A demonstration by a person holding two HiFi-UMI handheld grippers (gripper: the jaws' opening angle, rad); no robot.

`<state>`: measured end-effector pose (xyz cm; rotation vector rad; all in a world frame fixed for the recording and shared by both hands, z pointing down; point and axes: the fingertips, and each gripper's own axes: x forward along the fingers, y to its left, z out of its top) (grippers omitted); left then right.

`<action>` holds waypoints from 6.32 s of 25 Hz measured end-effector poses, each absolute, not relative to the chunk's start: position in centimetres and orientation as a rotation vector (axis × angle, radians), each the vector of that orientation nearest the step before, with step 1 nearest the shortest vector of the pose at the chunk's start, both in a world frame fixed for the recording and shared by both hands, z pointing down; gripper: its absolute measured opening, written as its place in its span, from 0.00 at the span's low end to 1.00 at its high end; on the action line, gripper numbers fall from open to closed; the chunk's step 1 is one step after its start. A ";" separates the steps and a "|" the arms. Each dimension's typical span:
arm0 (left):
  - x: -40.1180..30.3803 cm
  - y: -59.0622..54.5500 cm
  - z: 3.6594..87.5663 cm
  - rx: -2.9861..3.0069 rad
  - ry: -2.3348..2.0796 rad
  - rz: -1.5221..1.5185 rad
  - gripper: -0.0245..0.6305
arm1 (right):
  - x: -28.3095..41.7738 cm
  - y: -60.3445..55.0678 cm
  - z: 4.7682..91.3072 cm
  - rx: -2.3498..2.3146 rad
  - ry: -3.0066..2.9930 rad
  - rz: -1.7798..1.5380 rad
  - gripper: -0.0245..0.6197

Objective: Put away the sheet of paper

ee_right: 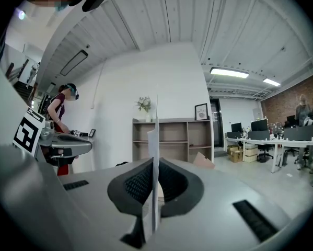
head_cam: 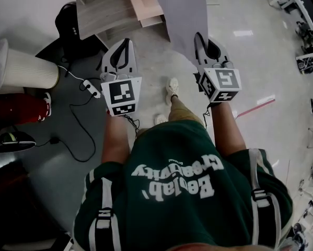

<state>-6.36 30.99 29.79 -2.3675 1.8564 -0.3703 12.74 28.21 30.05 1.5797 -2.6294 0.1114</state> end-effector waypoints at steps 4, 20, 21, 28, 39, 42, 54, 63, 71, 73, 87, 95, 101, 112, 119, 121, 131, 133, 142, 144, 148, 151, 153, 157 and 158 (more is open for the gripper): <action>-7.1 28.2 30.6 -2.360 1.878 -0.393 0.07 | 11.9 24.9 30.8 1.554 -2.646 0.128 0.09; -7.6 10.1 32.8 -2.305 1.976 -0.472 0.07 | 11.8 5.3 33.7 1.437 -2.699 0.222 0.09; -7.4 9.0 32.9 -2.299 1.982 -0.476 0.07 | 12.0 4.0 33.9 1.429 -2.705 0.231 0.09; -5.7 3.3 33.2 -2.268 2.017 -0.498 0.07 | 13.7 -2.7 34.5 1.382 -2.734 0.281 0.09; -7.1 -1.1 34.2 -2.277 2.038 -0.517 0.07 | 11.7 -7.1 36.0 1.337 -2.737 0.333 0.09; -7.8 -2.8 34.5 -2.303 2.027 -0.517 0.07 | 10.5 -8.5 36.2 1.329 -2.721 0.349 0.09; -13.3 -12.8 35.6 -2.403 1.953 -0.525 0.07 | 2.3 -15.8 37.7 1.271 -2.668 0.386 0.09; -17.5 -17.3 36.2 -2.447 1.926 -0.493 0.07 | -4.0 -18.0 37.8 1.220 -2.690 0.441 0.09; -18.9 -18.1 37.1 -2.448 1.986 -0.511 0.07 | -6.0 -19.6 41.0 1.119 -2.652 0.563 0.09; -19.0 -18.2 37.3 -2.444 2.002 -0.521 0.07 | -5.9 -20.3 43.1 1.105 -2.614 0.609 0.09; -19.3 -22.1 41.4 -2.379 2.125 -0.657 0.07 | -2.4 -27.6 56.3 1.126 -2.305 0.754 0.09; -16.7 -25.5 43.0 -2.392 2.111 -0.722 0.07 | 5.6 -32.2 60.7 1.234 -2.135 0.740 0.09; -14.9 -28.0 43.8 -2.411 2.078 -0.751 0.07 | 10.8 -34.7 62.3 1.266 -2.047 0.652 0.09; -12.2 -30.8 44.6 -2.458 2.020 -0.779 0.07 | 17.2 -36.5 62.5 1.321 -1.883 0.500 0.09; -12.0 -31.3 45.2 -2.460 2.021 -0.801 0.07 | 18.5 -37.2 63.9 1.339 -1.872 0.529 0.09; -11.8 -31.3 45.3 -2.460 2.017 -0.808 0.07 | 18.0 -37.3 64.4 1.310 -1.899 0.549 0.09; -13.2 -30.8 45.9 -2.426 2.050 -0.851 0.07 | 13.3 -36.7 67.2 1.198 -1.981 0.686 0.09; -13.4 -30.7 46.0 -2.420 2.057 -0.856 0.07 | 12.0 -36.3 67.5 1.166 -1.998 0.715 0.09; -14.7 -29.8 45.9 -2.395 2.099 -0.860 0.07 | 5.7 -34.2 68.3 0.986 -2.056 0.789 0.09; -15.1 -29.6 46.0 -2.390 2.107 -0.864 0.07 | 5.1 -34.0 68.4 0.981 -2.058 0.764 0.09; -15.6 -29.3 46.0 -2.383 2.121 -0.855 0.07 | 5.0 -34.0 67.4 0.951 -2.064 0.668 0.23; -15.8 -29.3 45.9 -2.383 2.118 -0.846 0.07 | 5.1 -33.8 66.5 0.921 -2.067 0.610 0.35; -15.7 -29.4 45.7 -2.386 2.110 -0.837 0.07 | 5.9 -34.0 65.5 0.947 -2.050 0.547 0.36; -15.8 -29.8 45.4 -2.392 2.102 -0.822 0.07 | 7.4 -35.0 63.8 1.009 -2.029 0.435 0.36; -15.8 -29.8 45.3 -2.393 2.101 -0.820 0.07 | 7.3 -35.0 63.7 1.003 -2.033 0.426 0.36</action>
